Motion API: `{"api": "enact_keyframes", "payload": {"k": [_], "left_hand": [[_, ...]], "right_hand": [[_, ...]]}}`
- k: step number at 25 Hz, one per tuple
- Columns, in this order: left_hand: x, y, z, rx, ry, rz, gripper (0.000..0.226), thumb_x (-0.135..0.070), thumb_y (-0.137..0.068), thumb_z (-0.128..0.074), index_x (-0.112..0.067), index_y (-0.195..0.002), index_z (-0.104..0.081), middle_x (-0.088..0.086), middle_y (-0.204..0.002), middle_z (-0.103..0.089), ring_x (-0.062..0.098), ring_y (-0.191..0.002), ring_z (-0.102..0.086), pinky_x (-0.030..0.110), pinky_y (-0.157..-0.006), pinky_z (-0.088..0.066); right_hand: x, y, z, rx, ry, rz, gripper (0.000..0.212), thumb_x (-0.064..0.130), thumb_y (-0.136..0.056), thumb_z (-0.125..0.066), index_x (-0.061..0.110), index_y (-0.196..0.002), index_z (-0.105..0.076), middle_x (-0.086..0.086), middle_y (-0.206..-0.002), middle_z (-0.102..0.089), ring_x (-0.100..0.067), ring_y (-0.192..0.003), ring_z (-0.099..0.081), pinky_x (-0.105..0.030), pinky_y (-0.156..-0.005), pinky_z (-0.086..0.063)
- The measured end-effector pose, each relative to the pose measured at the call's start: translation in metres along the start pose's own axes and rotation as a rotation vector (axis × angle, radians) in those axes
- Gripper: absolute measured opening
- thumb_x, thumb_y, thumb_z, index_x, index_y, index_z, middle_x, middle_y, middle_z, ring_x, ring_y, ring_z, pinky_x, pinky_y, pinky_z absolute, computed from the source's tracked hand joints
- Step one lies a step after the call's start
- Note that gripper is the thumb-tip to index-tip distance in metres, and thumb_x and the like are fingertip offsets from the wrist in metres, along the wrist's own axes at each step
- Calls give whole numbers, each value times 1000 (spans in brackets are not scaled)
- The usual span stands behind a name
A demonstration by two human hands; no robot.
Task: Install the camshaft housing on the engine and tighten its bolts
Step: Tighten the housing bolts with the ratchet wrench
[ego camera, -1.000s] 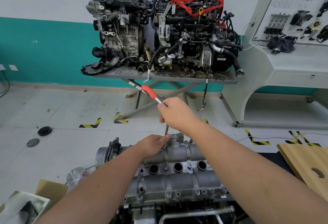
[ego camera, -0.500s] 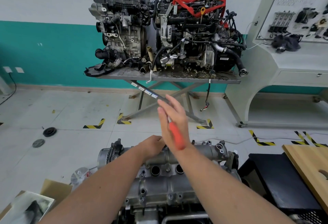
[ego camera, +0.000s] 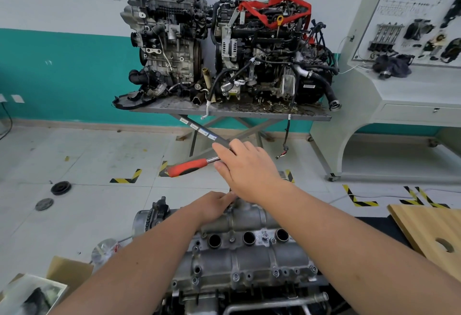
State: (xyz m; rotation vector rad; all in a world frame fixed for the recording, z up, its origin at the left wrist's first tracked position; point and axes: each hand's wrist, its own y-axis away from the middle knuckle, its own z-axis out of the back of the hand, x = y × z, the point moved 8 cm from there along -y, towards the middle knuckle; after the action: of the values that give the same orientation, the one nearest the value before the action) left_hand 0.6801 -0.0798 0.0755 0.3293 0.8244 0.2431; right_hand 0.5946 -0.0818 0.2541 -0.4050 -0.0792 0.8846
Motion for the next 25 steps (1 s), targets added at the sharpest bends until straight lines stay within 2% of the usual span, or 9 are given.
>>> {"api": "enact_keyframes", "payload": {"k": [5,10,12,15,17,19,21,23,25], "left_hand": [[5,-3,0,-1,7,23,84,-84,-79,-27,-16,-105,-69,2,-100,-70,17,-86,-59,29,-75,-42],[7,-6,-1,-28,12,7,80,-79,-88,-31,-8,-96,-65,6,-93,-69,15,-79,-57,29,-74,-42],[7,-4,-1,-47,17,8,70,-78,-90,-32,-13,-83,-59,-1,-80,-63,14,-74,-55,30,-70,-40],[3,-2,-1,-50,30,-11,63,-72,-94,-34,-19,-82,-63,-6,-74,-60,14,-76,-56,31,-71,-41],[2,-2,-3,-38,17,-26,58,-70,-96,-33,-22,-86,-66,-7,-78,-61,16,-82,-56,33,-77,-42],[1,-2,-2,-38,6,-33,58,-70,-96,-32,-24,-91,-68,-6,-88,-66,17,-88,-58,34,-83,-45],[4,-4,-1,-46,16,-25,57,-68,-96,-32,-24,-80,-63,-6,-82,-63,16,-80,-56,33,-76,-43],[5,-5,-1,-52,28,-16,51,-61,-98,-34,-23,-71,-55,-5,-74,-58,14,-71,-48,32,-69,-39],[3,-6,-1,-50,21,-20,41,-44,-101,-37,-19,-71,-51,-2,-74,-54,14,-69,-43,33,-69,-39]], "right_hand": [[4,-9,4,23,1,-18,43,47,-105,-28,21,-123,-57,-2,-101,-57,-27,-90,-55,-36,-69,-36],[-7,-24,2,232,-184,-239,36,39,-106,-30,17,-100,-57,-2,-90,-59,-28,-86,-58,-36,-66,-39],[-16,-22,-4,336,-504,-431,32,31,-104,-37,10,-94,-59,-5,-82,-70,-26,-80,-66,-34,-64,-47],[-7,-2,-23,342,-1466,-850,6,12,-100,-44,10,-96,-48,-7,-72,-75,-18,-72,-74,-27,-59,-46],[-5,6,-34,117,-2004,-1041,7,3,-98,-44,9,-98,-46,-7,-75,-75,-17,-74,-75,-20,-54,-49],[-13,9,-51,-191,-2281,-1170,13,0,-96,-48,13,-96,-51,-3,-80,-74,-18,-85,-73,-24,-64,-49],[-22,14,-57,-394,-2143,-1101,12,12,-98,-57,17,-87,-56,3,-84,-72,-15,-87,-69,-27,-72,-47],[-20,18,-48,-381,-1697,-881,14,35,-98,-57,27,-98,-68,14,-100,-71,1,-93,-64,-21,-81,-46],[-9,17,-28,-419,-1244,-545,25,38,-99,-52,29,-114,-71,12,-128,-62,6,-115,-55,-18,-94,-43]]}}
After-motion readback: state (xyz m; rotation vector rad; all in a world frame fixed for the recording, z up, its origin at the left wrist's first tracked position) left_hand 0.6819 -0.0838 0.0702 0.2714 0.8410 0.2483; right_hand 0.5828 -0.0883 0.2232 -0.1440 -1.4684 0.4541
